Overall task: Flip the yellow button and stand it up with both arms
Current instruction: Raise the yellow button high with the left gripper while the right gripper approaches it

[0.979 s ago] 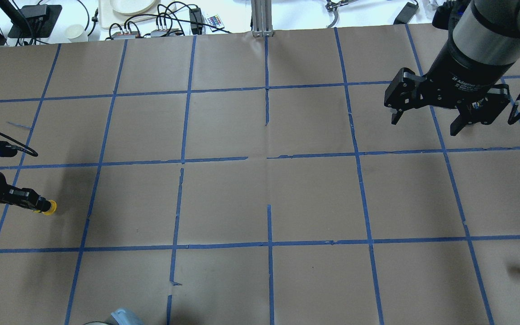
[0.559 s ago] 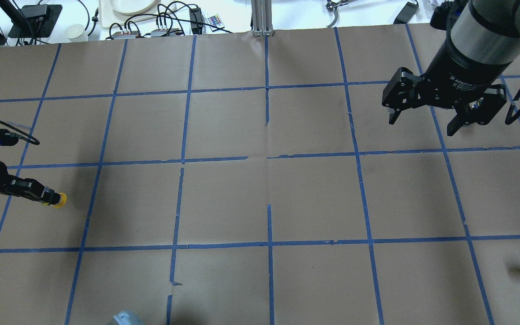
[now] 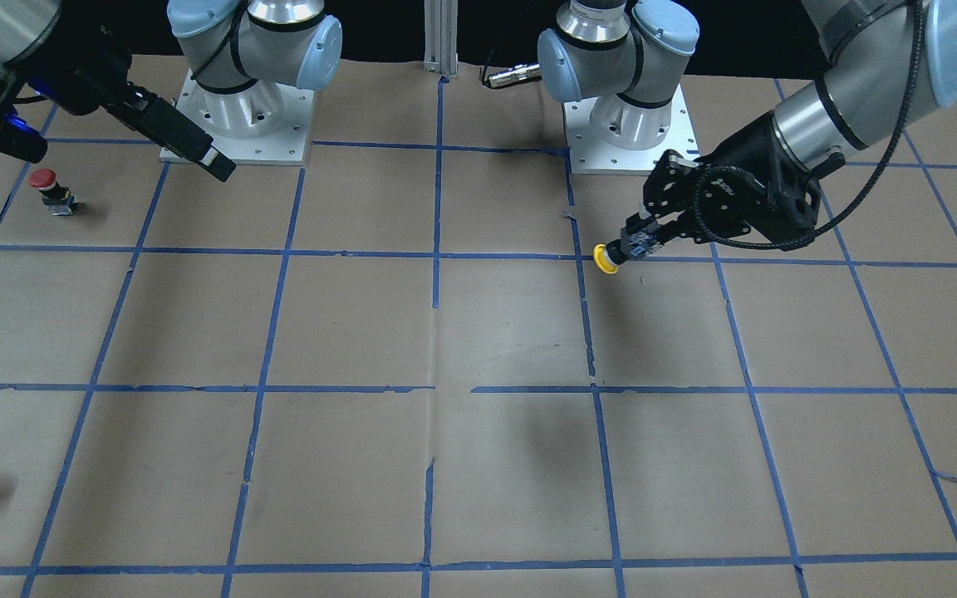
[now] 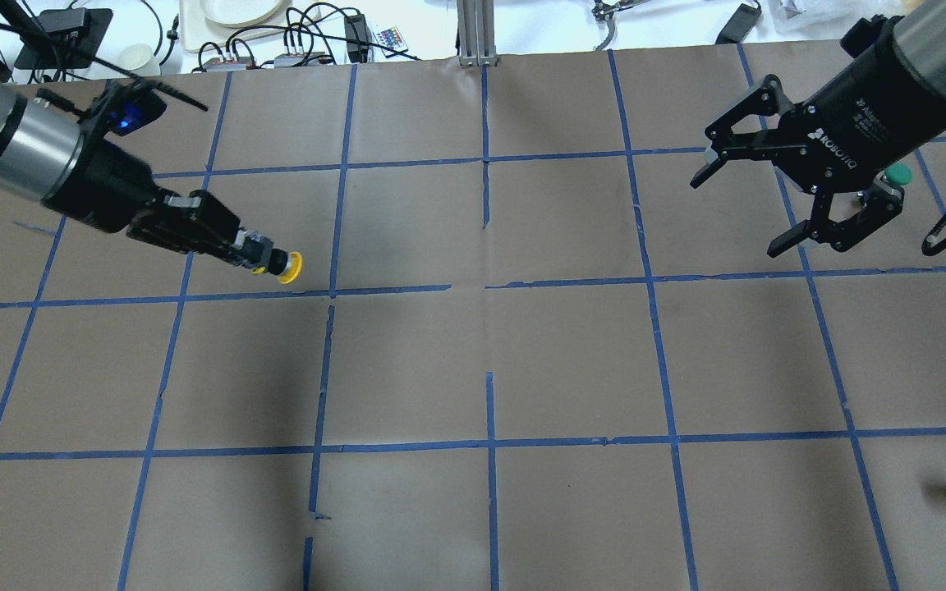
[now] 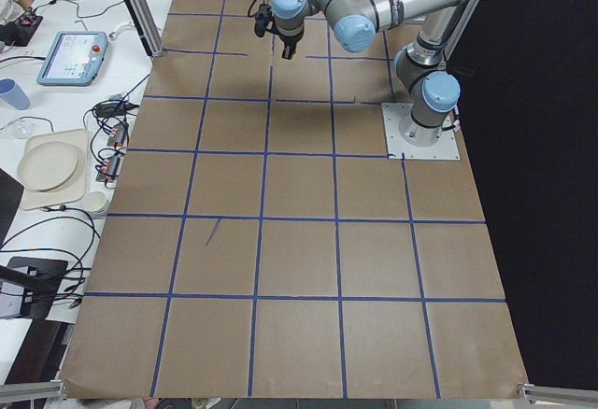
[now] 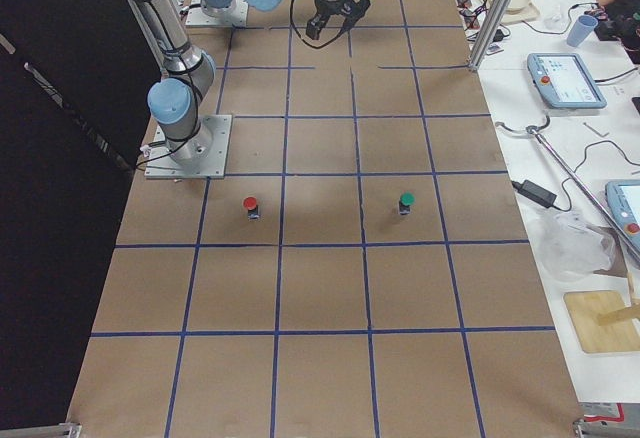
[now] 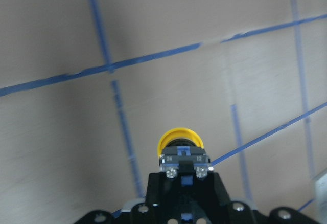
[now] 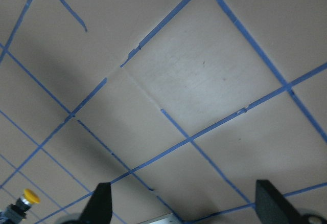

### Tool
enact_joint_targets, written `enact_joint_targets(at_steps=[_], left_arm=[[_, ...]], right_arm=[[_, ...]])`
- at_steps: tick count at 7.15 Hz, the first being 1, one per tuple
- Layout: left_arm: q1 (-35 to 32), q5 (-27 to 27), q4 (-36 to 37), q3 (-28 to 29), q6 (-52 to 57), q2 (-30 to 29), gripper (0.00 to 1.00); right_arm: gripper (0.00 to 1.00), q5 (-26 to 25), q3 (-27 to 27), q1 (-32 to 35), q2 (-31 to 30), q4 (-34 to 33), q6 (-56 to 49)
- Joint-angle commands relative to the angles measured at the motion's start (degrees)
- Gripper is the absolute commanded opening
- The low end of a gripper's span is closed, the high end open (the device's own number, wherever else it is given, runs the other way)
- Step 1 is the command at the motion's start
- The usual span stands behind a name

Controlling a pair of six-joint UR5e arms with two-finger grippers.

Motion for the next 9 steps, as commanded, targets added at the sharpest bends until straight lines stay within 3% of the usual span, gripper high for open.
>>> enact_joint_targets(at_steps=[1,2,6,7,8,9], left_arm=[[-10.3,-13.2,-0.7,7.1,-14.9,-2.6,0.08],[-12.5,-18.9,-0.8,7.6,-17.9,-2.3,0.08],[-13.1,-51.4,-0.6,4.5,-19.8,0.2,0.06],[-13.3,-54.6,-0.3,3.1,-20.1,0.9,0.06],[-13.7,-58.6,0.2,1.3,-18.9,1.2,0.05],[-14.6,-58.8,2.0,0.0,-19.3,1.0,0.05]], right_arm=[[1.00,9.9,-0.5,-2.6,1.3,6.3,8.1],[1.00,15.7,-0.6,-4.0,1.4,10.5,9.7],[1.00,32.2,-0.4,-8.3,1.4,27.3,9.7],[1.00,33.9,-0.6,-8.4,1.2,30.1,9.6],[1.00,38.9,-0.7,-8.4,0.9,31.5,9.7],[1.00,41.5,-0.9,-8.4,0.4,33.5,9.8]])
